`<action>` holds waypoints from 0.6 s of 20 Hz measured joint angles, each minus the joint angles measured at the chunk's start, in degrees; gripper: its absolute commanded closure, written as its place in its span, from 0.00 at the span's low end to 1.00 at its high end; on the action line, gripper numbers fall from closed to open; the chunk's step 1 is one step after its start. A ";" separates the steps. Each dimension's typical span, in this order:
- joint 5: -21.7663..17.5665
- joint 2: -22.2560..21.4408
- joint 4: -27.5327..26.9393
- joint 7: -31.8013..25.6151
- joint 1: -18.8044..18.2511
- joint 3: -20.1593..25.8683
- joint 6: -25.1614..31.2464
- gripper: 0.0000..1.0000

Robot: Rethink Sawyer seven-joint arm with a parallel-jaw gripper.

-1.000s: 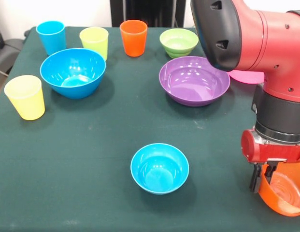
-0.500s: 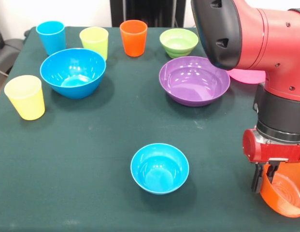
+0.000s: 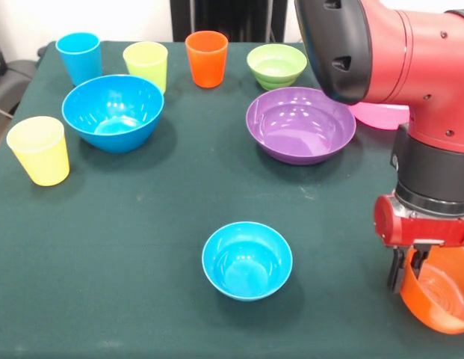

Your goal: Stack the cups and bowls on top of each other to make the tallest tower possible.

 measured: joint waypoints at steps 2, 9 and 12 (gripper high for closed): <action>0.25 -0.66 1.19 -0.01 0.00 0.01 -0.01 1.00; 1.94 -5.77 8.56 -0.01 -0.01 0.04 1.44 1.00; 2.25 -7.13 9.94 -0.01 0.01 0.03 2.31 1.00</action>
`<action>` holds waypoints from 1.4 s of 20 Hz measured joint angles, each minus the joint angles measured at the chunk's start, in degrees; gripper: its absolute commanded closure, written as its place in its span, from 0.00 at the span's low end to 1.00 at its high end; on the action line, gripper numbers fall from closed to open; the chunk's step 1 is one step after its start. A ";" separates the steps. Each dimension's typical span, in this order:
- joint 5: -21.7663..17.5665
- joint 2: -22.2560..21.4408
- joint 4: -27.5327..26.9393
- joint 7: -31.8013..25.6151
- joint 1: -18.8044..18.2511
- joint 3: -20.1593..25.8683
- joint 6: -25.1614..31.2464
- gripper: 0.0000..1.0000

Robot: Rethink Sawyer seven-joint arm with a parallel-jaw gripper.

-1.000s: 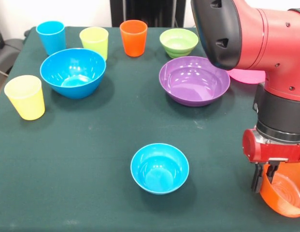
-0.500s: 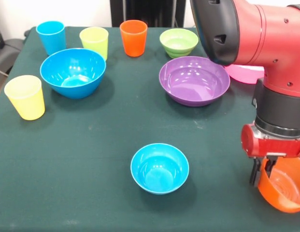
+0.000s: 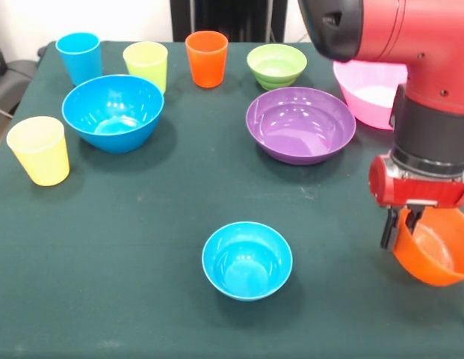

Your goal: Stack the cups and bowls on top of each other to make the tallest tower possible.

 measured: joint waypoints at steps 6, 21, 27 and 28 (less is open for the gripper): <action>0.19 -2.55 1.27 0.00 -0.14 0.01 1.23 1.00; 0.09 -4.04 -2.57 0.00 -7.13 0.47 9.01 1.00; -0.07 -4.43 -4.81 0.00 -10.13 0.82 12.72 1.00; -0.10 -4.48 -5.14 0.00 -10.47 0.85 13.08 1.00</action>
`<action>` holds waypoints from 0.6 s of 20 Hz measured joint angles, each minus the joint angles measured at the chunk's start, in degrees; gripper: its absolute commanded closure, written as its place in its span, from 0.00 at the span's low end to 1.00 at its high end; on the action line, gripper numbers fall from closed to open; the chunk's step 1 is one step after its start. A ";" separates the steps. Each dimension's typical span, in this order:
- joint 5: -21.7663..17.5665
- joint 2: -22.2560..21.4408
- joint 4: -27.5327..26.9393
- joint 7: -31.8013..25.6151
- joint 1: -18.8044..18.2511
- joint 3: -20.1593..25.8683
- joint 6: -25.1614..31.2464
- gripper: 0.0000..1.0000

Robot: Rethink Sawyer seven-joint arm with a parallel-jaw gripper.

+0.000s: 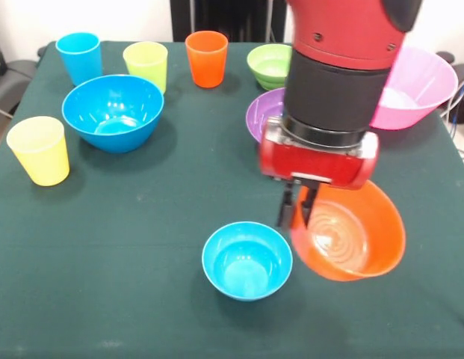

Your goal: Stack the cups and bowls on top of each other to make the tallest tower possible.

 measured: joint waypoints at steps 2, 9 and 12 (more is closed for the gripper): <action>-0.04 -0.10 -0.63 0.00 -0.63 0.08 0.58 1.00; -0.32 -0.11 -2.57 0.00 -1.89 0.47 1.02 1.00; -0.51 -0.01 -3.50 0.00 -1.95 0.72 1.02 1.00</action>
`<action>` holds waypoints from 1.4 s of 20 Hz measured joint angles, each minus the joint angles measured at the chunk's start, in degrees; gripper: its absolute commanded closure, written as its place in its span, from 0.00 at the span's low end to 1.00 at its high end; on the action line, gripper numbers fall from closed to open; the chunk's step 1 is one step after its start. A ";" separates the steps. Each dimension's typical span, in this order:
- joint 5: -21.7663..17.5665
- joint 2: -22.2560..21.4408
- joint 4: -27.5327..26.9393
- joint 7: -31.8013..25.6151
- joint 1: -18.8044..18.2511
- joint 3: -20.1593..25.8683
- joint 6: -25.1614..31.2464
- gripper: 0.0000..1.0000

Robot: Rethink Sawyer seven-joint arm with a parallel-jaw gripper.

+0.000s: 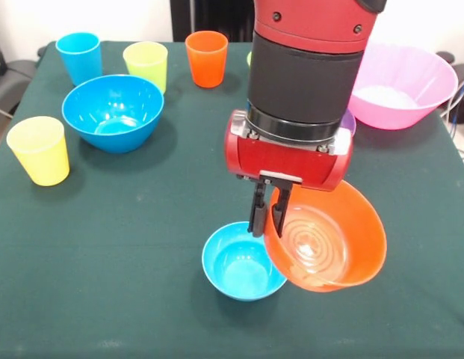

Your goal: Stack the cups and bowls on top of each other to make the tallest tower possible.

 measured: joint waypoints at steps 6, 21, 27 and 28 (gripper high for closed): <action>-0.25 0.06 -0.80 0.00 -0.15 1.06 0.00 1.00; -3.41 0.49 -1.70 -0.09 -4.43 4.55 0.00 1.00; -5.54 0.49 -1.70 -1.37 -6.21 5.65 0.00 1.00; -5.79 0.49 -1.70 -1.47 -6.38 5.76 0.00 1.00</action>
